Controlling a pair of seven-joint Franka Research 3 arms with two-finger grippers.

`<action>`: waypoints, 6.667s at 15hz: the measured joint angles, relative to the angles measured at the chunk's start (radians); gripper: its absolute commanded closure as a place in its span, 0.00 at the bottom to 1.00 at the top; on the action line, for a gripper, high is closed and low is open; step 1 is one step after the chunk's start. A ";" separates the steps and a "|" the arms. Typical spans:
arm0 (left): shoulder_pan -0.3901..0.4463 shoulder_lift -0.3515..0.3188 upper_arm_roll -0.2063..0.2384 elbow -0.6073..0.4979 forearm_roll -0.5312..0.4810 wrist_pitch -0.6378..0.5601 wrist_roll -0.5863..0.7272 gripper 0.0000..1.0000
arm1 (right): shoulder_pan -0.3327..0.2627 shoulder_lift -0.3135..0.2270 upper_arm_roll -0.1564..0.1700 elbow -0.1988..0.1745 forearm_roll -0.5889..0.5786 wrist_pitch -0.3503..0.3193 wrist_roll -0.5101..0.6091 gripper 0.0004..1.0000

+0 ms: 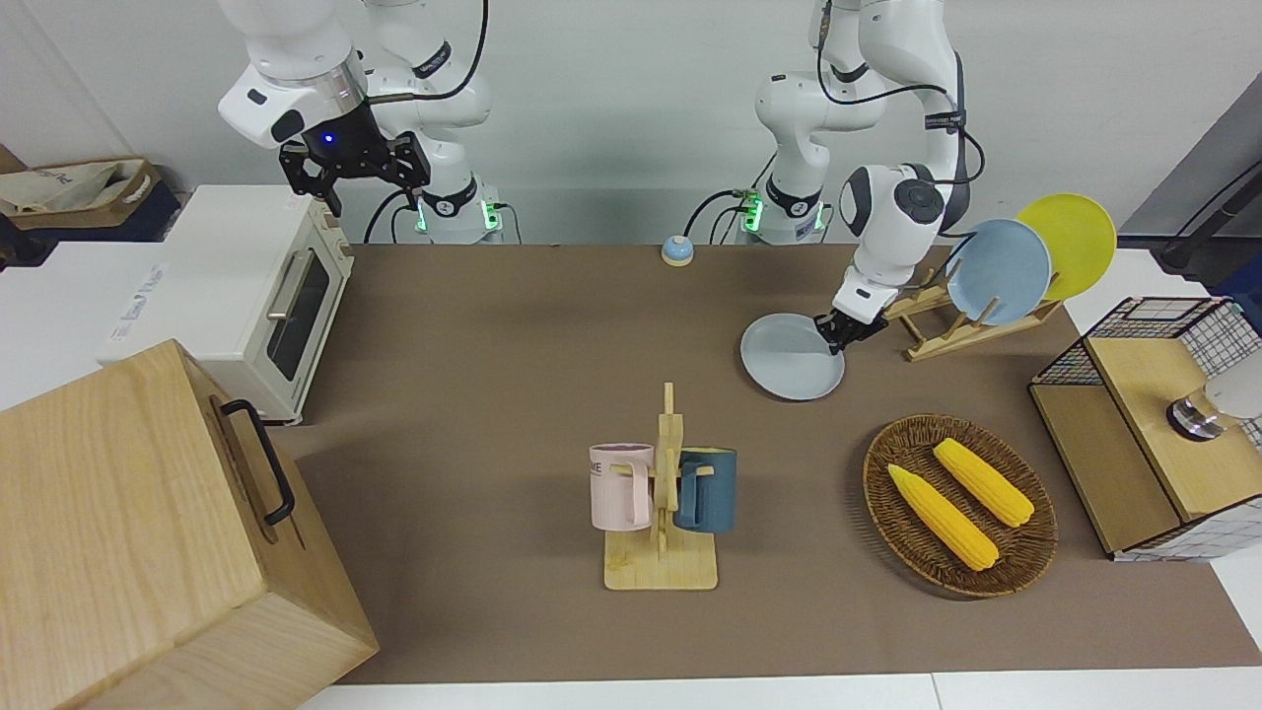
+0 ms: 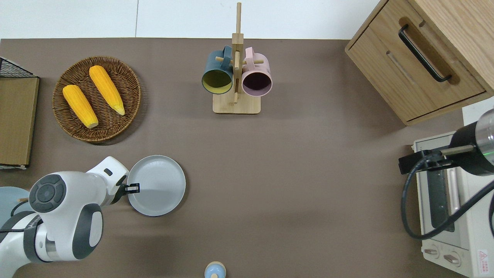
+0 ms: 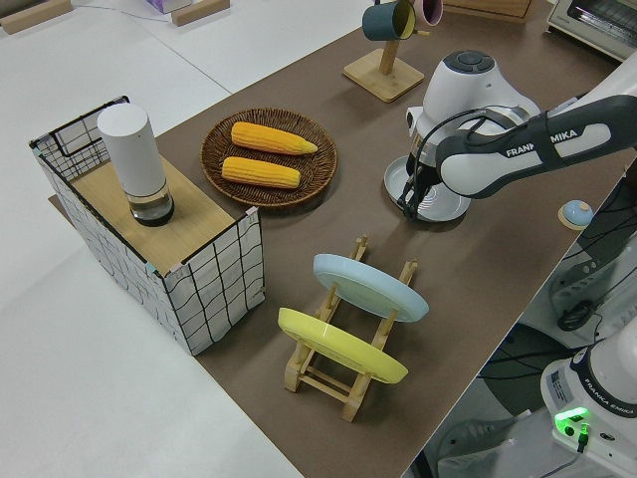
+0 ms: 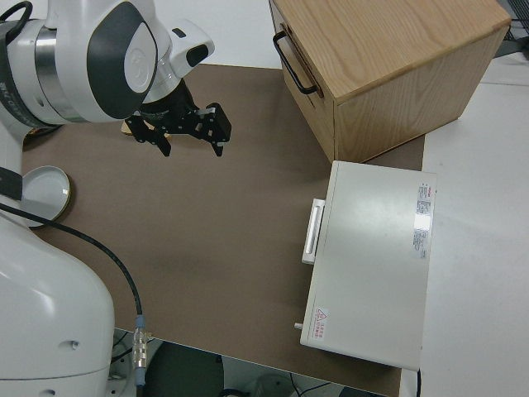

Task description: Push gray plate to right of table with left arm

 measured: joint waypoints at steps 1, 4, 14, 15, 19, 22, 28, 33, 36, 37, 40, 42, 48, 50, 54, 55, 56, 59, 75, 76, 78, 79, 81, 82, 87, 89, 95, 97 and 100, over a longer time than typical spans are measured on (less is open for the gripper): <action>-0.001 0.000 0.000 0.000 0.000 0.002 -0.002 1.00 | 0.000 0.000 0.000 0.000 0.000 0.000 0.000 0.02; -0.008 0.001 0.001 0.000 0.000 0.006 -0.011 1.00 | 0.000 0.000 0.000 0.000 0.000 0.000 0.000 0.02; -0.132 0.002 0.001 -0.001 -0.013 0.018 -0.153 1.00 | 0.000 0.000 0.000 0.000 0.000 0.000 0.000 0.02; -0.145 0.003 0.000 -0.001 -0.014 0.021 -0.166 1.00 | 0.000 0.000 0.000 0.000 0.000 0.000 0.000 0.02; -0.194 0.005 0.000 -0.001 -0.020 0.029 -0.215 1.00 | 0.000 0.000 0.000 0.000 0.000 0.000 0.000 0.02; -0.230 0.006 0.000 -0.001 -0.025 0.033 -0.254 1.00 | 0.000 0.000 0.000 0.000 0.000 0.000 0.000 0.02; -0.330 0.022 -0.002 0.005 -0.033 0.070 -0.371 1.00 | 0.000 0.000 0.000 0.000 0.000 0.000 0.000 0.02; -0.417 0.042 -0.017 0.032 -0.035 0.080 -0.498 1.00 | 0.000 0.000 0.000 0.000 0.000 0.000 0.000 0.02; -0.448 0.065 -0.022 0.058 -0.036 0.083 -0.544 1.00 | 0.000 0.000 0.000 0.000 0.000 0.000 0.000 0.02; -0.453 0.073 -0.025 0.067 -0.036 0.083 -0.557 1.00 | 0.000 0.000 0.000 0.000 0.000 0.000 0.000 0.02; -0.456 0.096 -0.050 0.091 -0.036 0.083 -0.599 1.00 | 0.000 0.000 0.000 0.000 0.000 0.000 0.000 0.02; -0.456 0.109 -0.066 0.109 -0.036 0.084 -0.621 1.00 | 0.000 0.000 0.000 0.000 0.000 0.000 0.000 0.02; -0.458 0.170 -0.144 0.186 -0.036 0.086 -0.744 1.00 | 0.000 0.000 0.000 0.000 0.000 0.000 0.000 0.02; -0.463 0.188 -0.164 0.211 -0.036 0.086 -0.787 1.00 | 0.000 0.000 0.000 0.000 0.000 0.000 0.000 0.02; -0.494 0.232 -0.185 0.266 -0.036 0.087 -0.861 1.00 | 0.000 0.000 0.000 0.000 0.000 0.000 0.000 0.02; -0.503 0.241 -0.186 0.279 -0.036 0.087 -0.875 1.00 | 0.000 0.000 0.000 0.000 0.000 0.000 0.000 0.02; -0.511 0.250 -0.187 0.292 -0.036 0.087 -0.886 1.00 | 0.000 0.000 0.000 0.000 0.000 0.000 0.000 0.02; -0.531 0.276 -0.188 0.323 -0.036 0.087 -0.912 1.00 | 0.000 0.000 0.000 0.000 0.000 0.000 0.000 0.02; -0.584 0.355 -0.187 0.416 -0.036 0.088 -0.967 1.00 | 0.000 0.000 0.000 0.000 0.000 0.000 0.000 0.02; -0.584 0.355 -0.187 0.417 -0.036 0.088 -0.967 1.00 | 0.000 0.000 0.000 0.000 0.000 0.000 0.000 0.02; -0.584 0.355 -0.187 0.417 -0.036 0.088 -0.967 0.73 | 0.000 0.000 0.000 0.000 0.000 0.000 0.000 0.02; -0.585 0.355 -0.186 0.417 -0.036 0.088 -0.967 0.42 | 0.000 0.000 0.000 0.000 0.000 0.000 0.000 0.02; -0.585 0.362 -0.186 0.418 -0.036 0.089 -0.967 0.01 | 0.000 0.000 0.000 0.000 0.000 0.000 0.000 0.02; -0.585 0.364 -0.186 0.420 -0.035 0.089 -0.967 0.01 | 0.000 0.000 0.000 0.000 0.000 0.000 0.000 0.02; -0.585 0.370 -0.185 0.425 -0.035 0.089 -0.967 0.01 | 0.000 0.000 0.000 0.000 0.000 0.000 0.000 0.02; -0.585 0.372 -0.185 0.425 -0.035 0.089 -0.967 0.01 | 0.000 0.000 0.000 0.000 0.000 0.000 0.000 0.02; -0.583 0.374 -0.171 0.430 -0.006 0.088 -0.967 0.01 | 0.000 0.000 0.000 0.000 0.000 0.000 0.000 0.02; -0.577 0.371 -0.158 0.437 -0.003 0.074 -0.947 0.01 | 0.000 0.000 0.000 0.000 0.000 0.000 0.000 0.02; -0.542 0.349 -0.152 0.440 -0.002 0.026 -0.888 0.01 | 0.000 0.000 0.000 0.000 0.000 0.000 0.000 0.02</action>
